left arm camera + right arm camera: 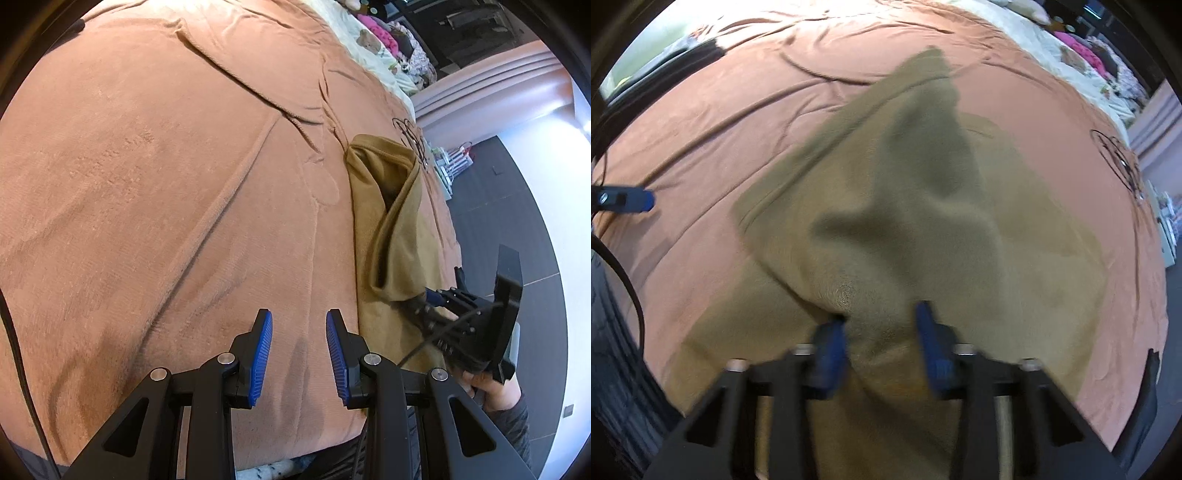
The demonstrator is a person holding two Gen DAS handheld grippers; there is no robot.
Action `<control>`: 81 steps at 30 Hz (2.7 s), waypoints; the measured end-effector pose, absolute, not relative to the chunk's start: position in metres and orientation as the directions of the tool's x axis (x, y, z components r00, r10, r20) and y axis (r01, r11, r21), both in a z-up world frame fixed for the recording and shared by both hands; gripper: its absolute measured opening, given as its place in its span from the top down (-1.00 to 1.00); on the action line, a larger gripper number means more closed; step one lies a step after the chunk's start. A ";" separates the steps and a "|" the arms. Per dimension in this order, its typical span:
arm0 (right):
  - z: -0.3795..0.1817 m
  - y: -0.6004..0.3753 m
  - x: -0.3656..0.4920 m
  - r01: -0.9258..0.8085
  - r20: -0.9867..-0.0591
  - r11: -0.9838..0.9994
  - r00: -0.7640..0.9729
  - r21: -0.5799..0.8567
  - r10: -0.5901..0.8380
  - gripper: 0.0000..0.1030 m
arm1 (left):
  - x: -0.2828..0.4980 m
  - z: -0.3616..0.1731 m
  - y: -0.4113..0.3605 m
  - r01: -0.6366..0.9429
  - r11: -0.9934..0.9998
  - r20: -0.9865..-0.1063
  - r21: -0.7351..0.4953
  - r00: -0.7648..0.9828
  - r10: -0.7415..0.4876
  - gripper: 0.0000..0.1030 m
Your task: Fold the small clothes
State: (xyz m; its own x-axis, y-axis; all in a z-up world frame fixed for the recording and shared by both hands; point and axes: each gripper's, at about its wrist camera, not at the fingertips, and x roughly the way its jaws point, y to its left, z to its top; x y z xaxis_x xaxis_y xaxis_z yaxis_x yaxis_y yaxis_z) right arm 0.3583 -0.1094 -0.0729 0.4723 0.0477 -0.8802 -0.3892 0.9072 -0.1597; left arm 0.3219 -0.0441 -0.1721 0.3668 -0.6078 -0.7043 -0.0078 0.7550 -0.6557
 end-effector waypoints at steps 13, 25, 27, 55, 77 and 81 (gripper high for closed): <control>-0.032 -0.168 0.372 -0.305 -0.833 0.951 0.511 0.055 0.212 0.84 | 0.345 -0.162 -0.075 0.023 0.778 -0.724 -0.628 0.348 -0.595 0.38; -0.045 -0.266 0.400 -0.124 -0.799 0.963 0.538 0.240 0.268 0.83 | 0.387 -0.162 -0.130 0.062 0.809 -0.761 -0.584 0.303 -0.573 0.38; -0.055 -0.277 0.406 -0.091 -0.805 0.961 0.528 0.262 0.270 0.80 | 0.397 -0.166 -0.138 0.060 0.818 -0.772 -0.573 0.294 -0.563 0.38; -0.081 -0.314 0.453 -0.073 -0.797 0.957 0.538 0.281 0.275 0.87 | 0.488 -0.181 -0.186 0.053 0.892 -0.837 -0.449 0.323 -0.441 0.31; -0.073 -0.318 0.353 -0.004 -0.819 0.947 0.502 0.321 0.280 -0.21 | 0.390 -0.185 -0.175 0.098 0.869 -0.825 -0.485 0.280 -0.491 0.31; -0.083 -0.320 0.329 -0.005 -0.815 0.936 0.489 0.353 0.310 -0.23 | 0.368 -0.184 -0.174 0.102 0.865 -0.819 -0.492 0.282 -0.499 0.31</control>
State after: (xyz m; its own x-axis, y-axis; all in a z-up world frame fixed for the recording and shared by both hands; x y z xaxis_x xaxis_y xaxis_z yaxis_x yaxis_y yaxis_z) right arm 0.3292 -0.3200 -0.0826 0.4892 0.3103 -0.8151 -0.0049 0.9355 0.3532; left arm 0.3682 -0.1737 -0.1839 0.2824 -0.4993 -0.8191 0.1023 0.8647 -0.4918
